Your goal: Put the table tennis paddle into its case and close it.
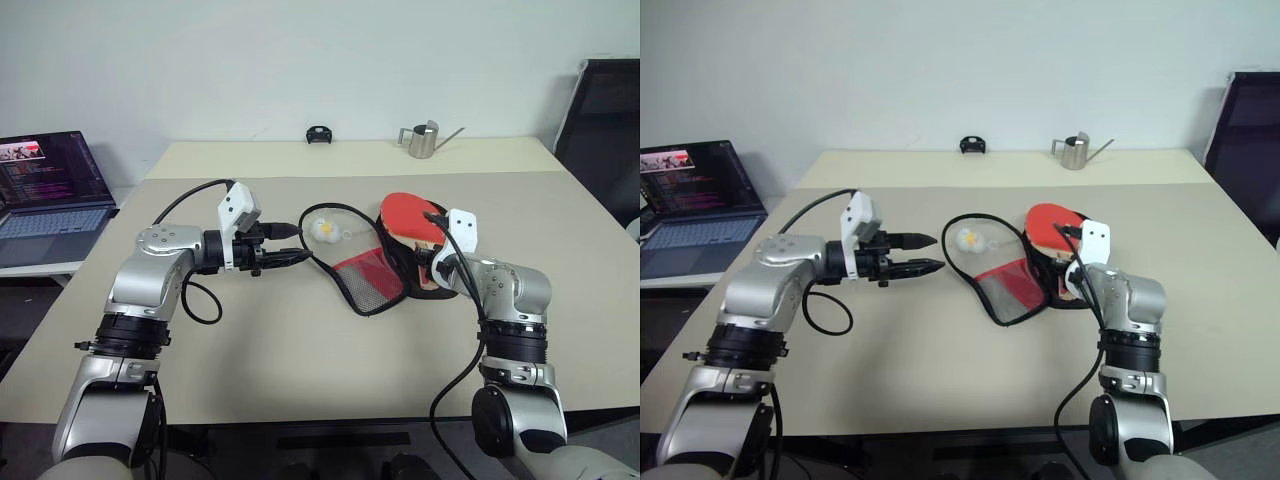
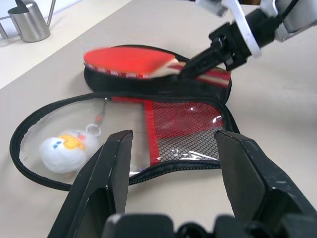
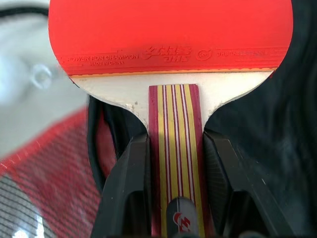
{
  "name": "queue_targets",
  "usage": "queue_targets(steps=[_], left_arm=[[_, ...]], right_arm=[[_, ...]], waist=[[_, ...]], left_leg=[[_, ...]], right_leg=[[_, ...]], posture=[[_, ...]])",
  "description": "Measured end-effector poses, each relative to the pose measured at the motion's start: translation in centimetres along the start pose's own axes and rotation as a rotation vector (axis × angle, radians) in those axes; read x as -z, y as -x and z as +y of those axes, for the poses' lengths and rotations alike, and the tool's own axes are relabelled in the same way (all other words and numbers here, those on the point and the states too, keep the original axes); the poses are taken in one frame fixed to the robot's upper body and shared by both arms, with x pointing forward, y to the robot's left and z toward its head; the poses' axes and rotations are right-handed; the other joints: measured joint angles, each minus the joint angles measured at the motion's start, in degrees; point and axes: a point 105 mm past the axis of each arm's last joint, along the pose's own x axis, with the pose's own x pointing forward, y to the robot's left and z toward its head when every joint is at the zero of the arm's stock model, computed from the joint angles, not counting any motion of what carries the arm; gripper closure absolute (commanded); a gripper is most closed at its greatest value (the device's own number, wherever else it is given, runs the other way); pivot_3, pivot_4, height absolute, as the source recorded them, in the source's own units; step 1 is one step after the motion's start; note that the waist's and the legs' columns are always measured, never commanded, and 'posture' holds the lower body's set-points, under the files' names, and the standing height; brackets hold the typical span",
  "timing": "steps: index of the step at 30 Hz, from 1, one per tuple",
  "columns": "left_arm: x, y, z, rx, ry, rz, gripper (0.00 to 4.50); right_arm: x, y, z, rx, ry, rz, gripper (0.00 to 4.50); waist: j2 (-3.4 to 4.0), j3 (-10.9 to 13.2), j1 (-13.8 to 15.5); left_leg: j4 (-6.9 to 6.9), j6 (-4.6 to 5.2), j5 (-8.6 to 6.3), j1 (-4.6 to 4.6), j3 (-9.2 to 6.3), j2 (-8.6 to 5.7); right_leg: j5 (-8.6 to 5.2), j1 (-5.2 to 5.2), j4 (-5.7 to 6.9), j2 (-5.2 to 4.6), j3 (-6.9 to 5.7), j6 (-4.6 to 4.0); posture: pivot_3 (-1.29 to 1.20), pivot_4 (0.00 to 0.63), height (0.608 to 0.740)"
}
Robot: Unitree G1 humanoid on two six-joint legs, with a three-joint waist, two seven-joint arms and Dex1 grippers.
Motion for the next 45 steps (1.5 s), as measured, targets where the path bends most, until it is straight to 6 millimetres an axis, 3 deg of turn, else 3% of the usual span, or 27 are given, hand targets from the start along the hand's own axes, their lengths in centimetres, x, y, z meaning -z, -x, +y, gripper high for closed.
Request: queue_targets(steps=[14, 15, 21, 33, 45], left_arm=[[0.3, 0.0, 0.0, -0.001, 0.009, 0.003, 1.62], [0.3, 0.0, -0.1, -0.001, 0.01, 0.004, 1.62], [0.4, 0.0, 0.0, -0.002, 0.01, 0.004, 1.62], [0.7, 0.0, -0.1, -0.01, 0.022, 0.007, 1.62], [0.7, 0.0, 0.0, -0.017, 0.023, 0.004, 1.62]], right_arm=[[0.5, -1.4, -0.4, 0.042, 0.044, -0.019, 3.44], [0.5, -1.4, -0.4, 0.042, 0.044, -0.019, 3.09], [0.6, -1.5, -0.3, 0.045, 0.04, -0.021, 3.09], [0.0, -0.9, 1.3, -0.005, 0.036, -0.048, 3.09], [0.2, -0.9, -0.3, 0.051, 0.095, -0.044, 3.09]], waist=[[0.0, 0.0, -0.09], [0.0, 0.0, -0.09], [0.0, 0.0, -0.09], [0.0, 0.0, -0.1], [0.0, 0.0, -0.19]], left_leg=[[0.0, 0.0, 0.0, 0.02, 0.0, 0.01], [0.0, 0.0, 0.0, 0.02, 0.0, 0.01], [0.0, 0.0, 0.0, 0.02, 0.0, 0.01], [-0.01, 0.0, 0.0, 0.0, -0.01, 0.0], [-0.01, 0.01, 0.0, 0.01, 0.0, 0.01]], right_leg=[[0.0, -0.02, 0.02, 0.01, 0.02, 0.0], [0.0, -0.02, 0.02, 0.01, 0.02, 0.0], [0.0, -0.02, 0.02, 0.01, 0.02, 0.0], [0.0, -0.05, 0.02, 0.0, 0.03, 0.0], [0.0, -0.06, 0.03, 0.01, 0.04, 0.0]], posture=[[0.0, 0.15, 0.74], [0.0, 0.15, 0.74], [0.0, 0.15, 0.74], [0.0, 0.15, 0.74], [0.0, 0.15, 0.74]])
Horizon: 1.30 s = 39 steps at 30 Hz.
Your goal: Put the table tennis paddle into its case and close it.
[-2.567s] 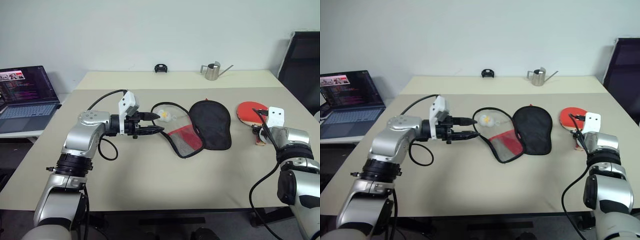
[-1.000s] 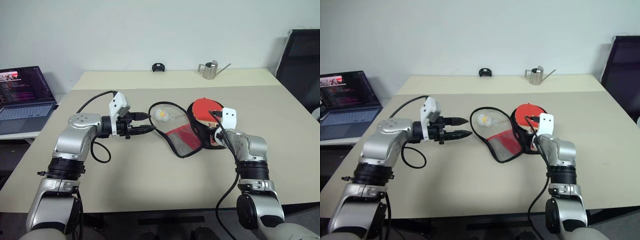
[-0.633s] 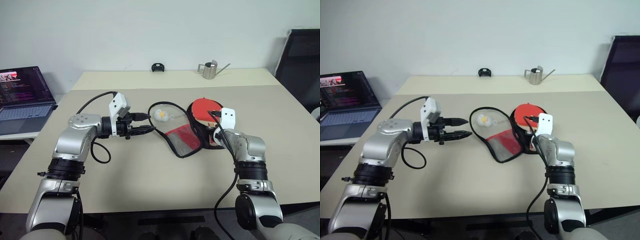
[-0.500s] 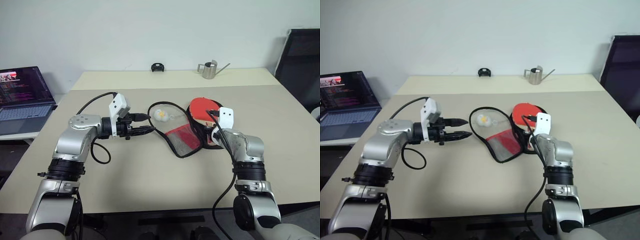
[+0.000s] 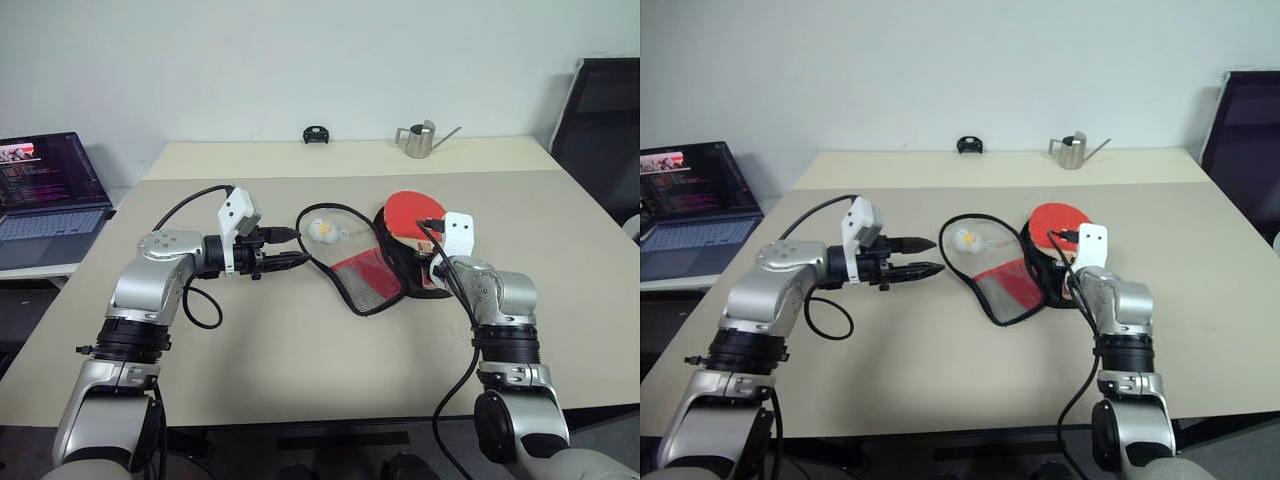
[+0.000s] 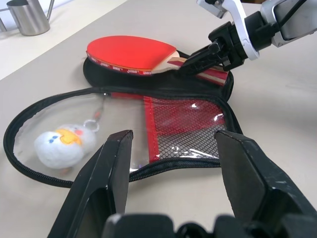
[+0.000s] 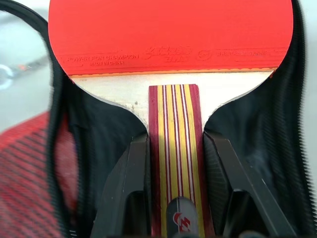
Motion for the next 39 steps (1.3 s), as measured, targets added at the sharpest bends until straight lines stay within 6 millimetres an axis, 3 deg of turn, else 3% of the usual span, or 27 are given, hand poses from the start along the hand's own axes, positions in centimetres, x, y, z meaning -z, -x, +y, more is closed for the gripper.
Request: queue_targets(steps=[11, 23, 26, 31, 38, 39], left_arm=[[0.0, 0.0, 0.0, 0.001, 0.001, -0.001, 1.62], [0.0, 0.0, 0.0, 0.002, 0.0, -0.001, 1.62], [0.0, 0.0, 0.0, 0.002, 0.0, -0.001, 1.62], [-0.2, -0.1, -0.1, 0.004, -0.006, -0.003, 1.62], [-0.2, -0.1, -0.1, 0.005, -0.008, -0.005, 1.62], [-0.2, -0.1, -0.1, 0.005, -0.008, -0.005, 1.62]], right_arm=[[0.3, -0.2, 0.2, -0.014, -0.052, 0.004, 3.09], [0.2, -0.4, -0.4, 0.006, 0.007, -0.007, 3.09], [0.1, -0.5, -0.2, -0.003, -0.005, -0.017, 2.46], [-0.2, -0.4, -0.5, 0.011, 0.009, -0.028, 0.72], [-0.3, -0.4, -0.7, 0.012, 0.015, -0.03, 0.72], [-0.3, -0.4, -0.7, 0.01, 0.014, -0.03, 0.51]], waist=[[0.0, 0.0, 0.06], [0.0, 0.0, 0.04], [0.0, 0.0, 0.04], [0.0, 0.0, 0.08], [0.0, 0.0, 0.06], [0.0, 0.0, 0.06]], left_leg=[[0.0, 0.0, 0.0, 0.0, 0.0, 0.0], [0.0, 0.0, 0.0, 0.0, 0.0, 0.0], [0.0, 0.0, 0.0, 0.0, 0.0, 0.0], [0.0, 0.0, 0.0, 0.0, 0.0, 0.0], [0.0, 0.0, 0.0, 0.0, 0.0, 0.0], [0.0, 0.0, 0.0, 0.0, 0.0, 0.0]], right_leg=[[0.0, 0.0, -0.01, 0.0, -0.01, 0.0], [0.0, 0.0, 0.0, 0.0, -0.01, 0.0], [0.0, 0.0, -0.01, 0.0, 0.0, 0.0], [0.0, 0.01, -0.01, 0.0, -0.01, 0.0], [0.0, 0.01, 0.0, 0.0, -0.01, 0.0], [0.0, 0.01, -0.01, 0.0, -0.01, 0.0]], posture=[[0.0, 0.15, 0.74], [0.0, 0.15, 0.74], [0.0, 0.15, 0.74], [0.0, 0.15, 0.74], [0.0, 0.15, 0.74], [0.0, 0.15, 0.74]])
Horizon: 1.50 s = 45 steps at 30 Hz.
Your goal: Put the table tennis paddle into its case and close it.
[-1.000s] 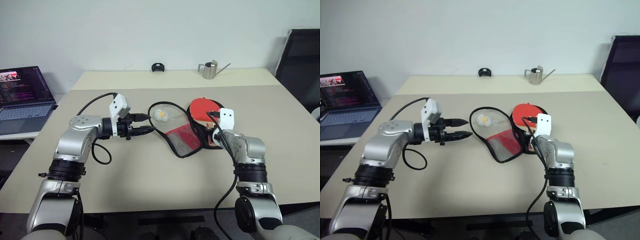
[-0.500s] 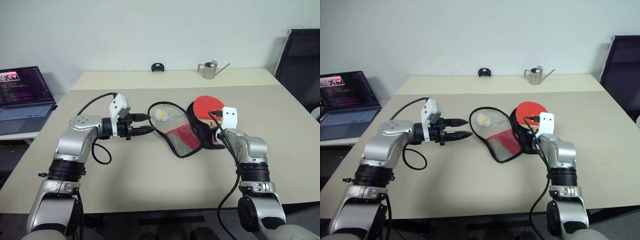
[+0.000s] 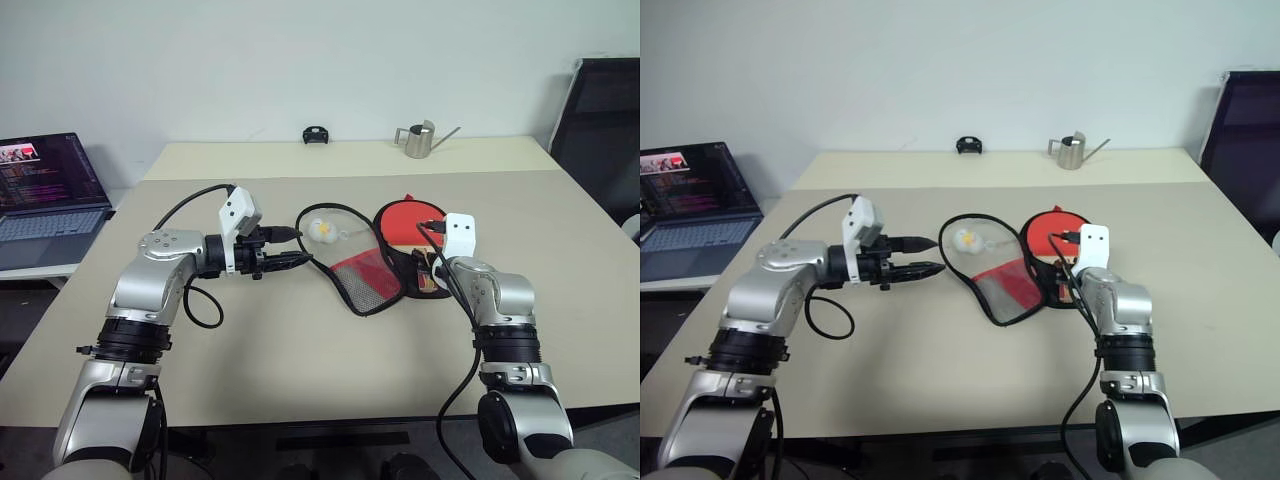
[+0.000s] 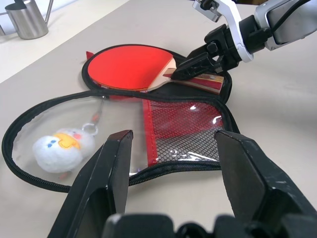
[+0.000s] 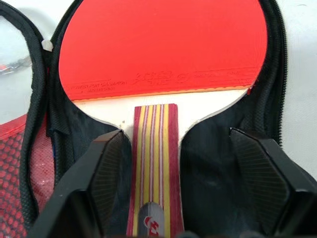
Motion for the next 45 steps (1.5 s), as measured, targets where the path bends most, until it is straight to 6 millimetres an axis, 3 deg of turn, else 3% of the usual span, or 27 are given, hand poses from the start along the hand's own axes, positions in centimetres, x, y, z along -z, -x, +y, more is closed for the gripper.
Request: queue_targets(steps=[6, 11, 16, 25, 29, 32, 45], left_arm=[[0.3, 0.0, -0.1, -0.002, 0.008, 0.004, 1.62], [1.2, 0.2, 0.0, -0.035, 0.028, 0.015, 1.62], [1.7, 0.5, 1.1, -0.132, 0.022, 0.028, 1.62], [6.2, 0.5, 3.5, -0.337, 0.092, 0.16, 1.62], [7.0, -0.6, 4.2, -0.37, 0.129, 0.174, 1.62], [7.3, -2.0, 4.3, -0.355, 0.136, 0.179, 1.62], [8.7, -7.7, 2.7, -0.238, 0.164, 0.215, 1.62]], right_arm=[[-0.2, 0.3, 0.8, -0.055, -0.011, -0.019, 0.51], [-2.2, 2.4, 2.2, -0.196, -0.002, -0.115, 0.51], [-2.8, 4.3, 1.7, -0.285, 0.102, -0.156, 0.51], [-4.7, 9.7, 2.3, -0.589, 0.205, -0.208, 0.51], [-5.1, 12.7, 2.7, -0.737, 0.294, -0.223, 0.51], [-4.6, 13.8, 2.2, -0.785, 0.351, -0.191, 0.51], [-4.4, 14.4, 1.0, -0.778, 0.423, -0.171, 0.51]], waist=[[0.0, 0.0, -0.01], [0.0, 0.0, 0.1], [0.0, 0.0, 0.38], [-0.05, 0.0, 0.6], [-0.17, 0.08, 1.41], [-0.28, 0.13, 1.67], [-0.71, 0.39, 1.64]], left_leg=[[0.0, 0.0, 0.0, 0.0, 0.0, 0.01], [0.0, 0.01, -0.01, -0.01, -0.02, 0.0], [0.0, 0.02, -0.01, 0.0, -0.03, 0.0], [0.02, 0.04, -0.02, 0.0, -0.06, -0.01], [0.03, 0.04, -0.02, -0.01, -0.09, -0.01], [0.05, 0.04, -0.02, -0.02, -0.13, -0.03], [0.06, 0.04, -0.02, -0.03, -0.13, -0.02]], right_leg=[[0.0, 0.0, 0.01, 0.0, 0.0, 0.0], [0.0, 0.01, -0.02, 0.0, -0.02, 0.0], [0.0, 0.03, -0.03, 0.0, -0.04, 0.0], [0.0, 0.07, -0.06, -0.01, -0.08, 0.0], [0.0, 0.12, -0.12, -0.01, -0.15, 0.0], [0.0, 0.2, -0.19, -0.02, -0.22, 0.01], [0.0, 0.2, -0.21, -0.05, -0.21, 0.01]], posture=[[0.0, 0.15, 0.74], [0.0, 0.15, 0.74], [0.0, 0.15, 0.74], [0.0, 0.15, 0.74], [0.0, 0.15, 0.74], [0.0, 0.15, 0.74], [0.0, 0.15, 0.74]])
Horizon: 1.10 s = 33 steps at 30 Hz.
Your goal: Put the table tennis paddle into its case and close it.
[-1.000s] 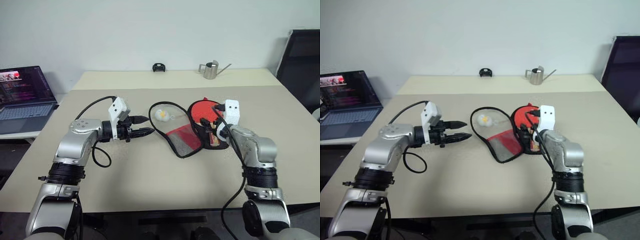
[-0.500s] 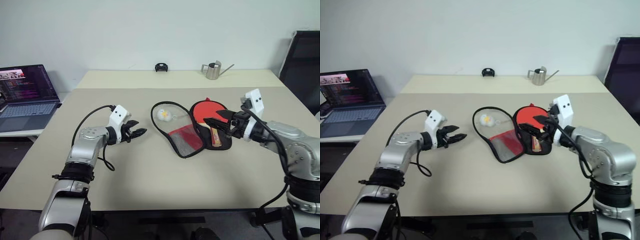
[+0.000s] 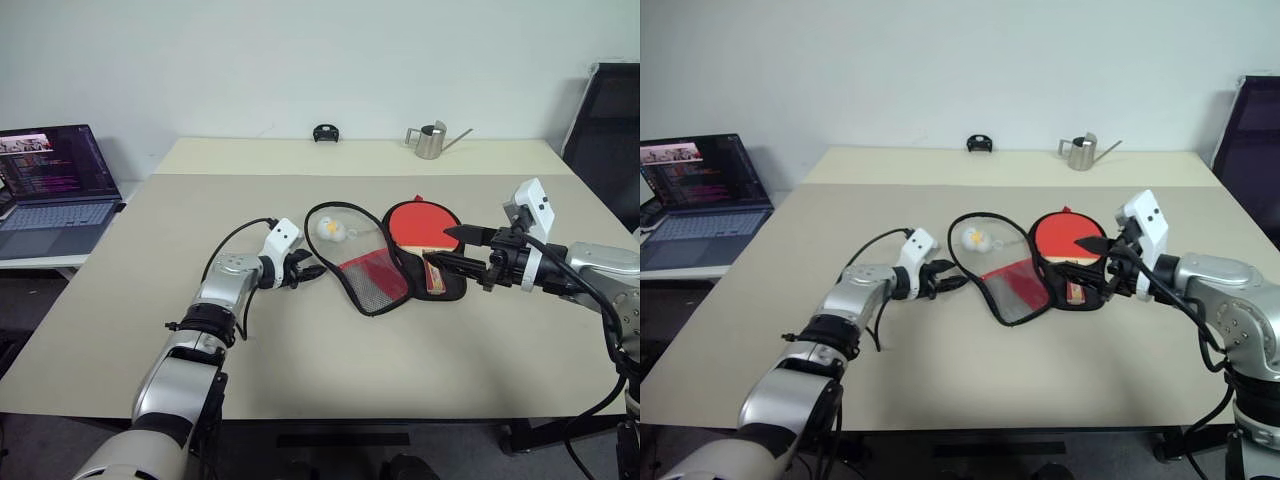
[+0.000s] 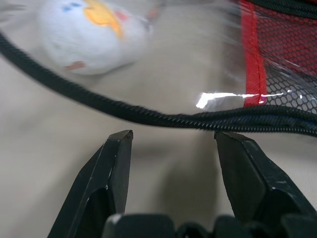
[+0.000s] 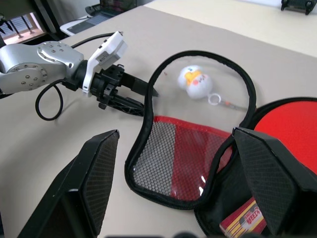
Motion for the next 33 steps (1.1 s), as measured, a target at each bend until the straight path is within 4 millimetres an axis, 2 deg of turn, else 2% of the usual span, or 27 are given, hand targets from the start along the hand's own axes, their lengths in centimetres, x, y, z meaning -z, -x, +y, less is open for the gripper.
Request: queue_targets(steps=[4, 6, 8, 12, 16, 19, 23, 28, 33], left_arm=[[-0.6, -1.2, -0.8, 0.016, -0.01, -0.014, 1.62], [-1.5, -1.8, -1.3, 0.034, -0.026, -0.036, 1.62], [-3.6, -2.3, -1.8, 0.054, -0.068, -0.082, 1.62], [-9.1, -2.8, -2.6, 0.093, -0.176, -0.193, 1.62], [-13.6, -4.5, -5.1, 0.137, -0.214, -0.277, 1.62], [-14.4, -6.1, -6.9, 0.141, -0.169, -0.288, 1.62], [-13.7, -8.1, -8.8, 0.111, -0.126, -0.258, 1.62], [-14.1, -8.2, -8.3, 0.044, -0.113, -0.271, 1.62], [-14.6, -6.7, -6.8, 0.076, -0.123, -0.318, 1.62]], right_arm=[[0.2, 0.0, -0.1, 0.014, -0.006, 0.002, 0.51], [0.3, 0.1, -0.1, 0.017, -0.01, -0.001, 0.51], [0.3, 0.3, -0.1, 0.03, -0.007, -0.003, 0.51], [0.4, 0.9, -0.2, 0.063, -0.003, -0.009, 0.51], [0.4, 1.6, -0.1, 0.089, -0.009, -0.017, 0.51], [0.4, 2.0, -0.3, 0.126, -0.004, -0.02, 0.51], [0.7, 2.5, -0.3, 0.168, -0.017, -0.015, 0.51], [0.7, 2.9, -1.0, 0.239, -0.026, -0.015, 0.51], [1.5, 2.7, -2.8, 0.325, -0.087, -0.009, 0.51]], waist=[[-0.05, 0.03, 0.14], [-0.13, 0.08, 0.22], [-0.22, 0.13, 0.36], [-0.23, 0.14, 0.54], [-0.24, 0.14, 1.0], [-0.25, 0.14, 1.08], [-0.27, 0.16, 1.08], [-0.27, 0.16, 1.09], [-0.26, 0.16, 1.01]], left_leg=[[0.0, 0.0, 0.0, -0.01, 0.0, 0.0], [0.0, 0.0, 0.0, -0.02, -0.02, 0.0], [0.01, -0.01, 0.0, -0.07, -0.05, 0.0], [0.01, -0.01, 0.0, -0.1, -0.04, -0.03], [0.0, 0.0, 0.0, -0.13, -0.03, -0.04], [0.0, 0.0, 0.0, -0.13, -0.04, -0.04], [-0.01, 0.01, 0.0, -0.11, -0.02, -0.03], [-0.01, 0.0, 0.0, -0.07, -0.02, -0.03], [-0.01, -0.01, 0.01, -0.02, 0.04, -0.03]], right_leg=[[0.0, 0.0, 0.0, -0.02, -0.01, 0.0], [0.0, 0.0, 0.0, -0.02, -0.04, 0.0], [0.0, 0.0, -0.02, -0.02, -0.09, 0.0], [0.0, 0.0, -0.12, -0.03, -0.09, 0.01], [0.0, 0.0, -0.18, -0.03, -0.12, 0.01], [0.0, 0.0, -0.17, -0.02, -0.13, 0.02], [0.0, -0.01, -0.14, -0.01, -0.09, 0.02], [0.0, -0.01, -0.07, 0.0, -0.07, 0.02], [0.0, -0.02, -0.02, 0.02, -0.01, 0.02]], posture=[[0.0, 0.15, 0.74], [0.0, 0.15, 0.74], [0.0, 0.15, 0.74], [0.0, 0.15, 0.74], [0.0, 0.15, 0.74], [0.0, 0.15, 0.74], [0.0, 0.15, 0.74], [0.0, 0.15, 0.74], [0.0, 0.15, 0.74]])
